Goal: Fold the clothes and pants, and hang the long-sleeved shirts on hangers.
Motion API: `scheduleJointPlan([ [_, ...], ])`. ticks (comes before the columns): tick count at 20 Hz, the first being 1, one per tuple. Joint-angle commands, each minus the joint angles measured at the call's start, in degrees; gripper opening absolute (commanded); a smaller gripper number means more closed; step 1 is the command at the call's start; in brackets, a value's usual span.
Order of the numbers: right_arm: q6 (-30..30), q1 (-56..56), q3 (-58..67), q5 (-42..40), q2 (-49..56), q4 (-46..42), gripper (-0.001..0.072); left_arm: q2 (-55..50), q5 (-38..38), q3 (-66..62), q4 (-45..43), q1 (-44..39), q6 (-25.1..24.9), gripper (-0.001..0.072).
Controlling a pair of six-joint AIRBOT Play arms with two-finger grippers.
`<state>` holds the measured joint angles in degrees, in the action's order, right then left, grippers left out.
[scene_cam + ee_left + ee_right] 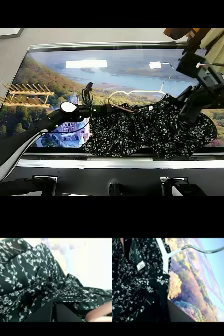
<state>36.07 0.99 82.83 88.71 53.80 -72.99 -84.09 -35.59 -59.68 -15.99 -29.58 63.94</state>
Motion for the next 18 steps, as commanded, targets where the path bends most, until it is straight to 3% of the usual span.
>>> scheduleJointPlan([
  [1,-2.4,0.0,0.0,-1.6,0.9,-0.3,0.0033,1.0,-3.1,-0.1,-0.1,1.9,-0.9,0.0021],
  [18,-10.8,0.0,0.0,-7.0,2.1,-1.1,0.0033,2.9,-5.6,-7.1,-3.2,7.5,-0.3,0.002],
])
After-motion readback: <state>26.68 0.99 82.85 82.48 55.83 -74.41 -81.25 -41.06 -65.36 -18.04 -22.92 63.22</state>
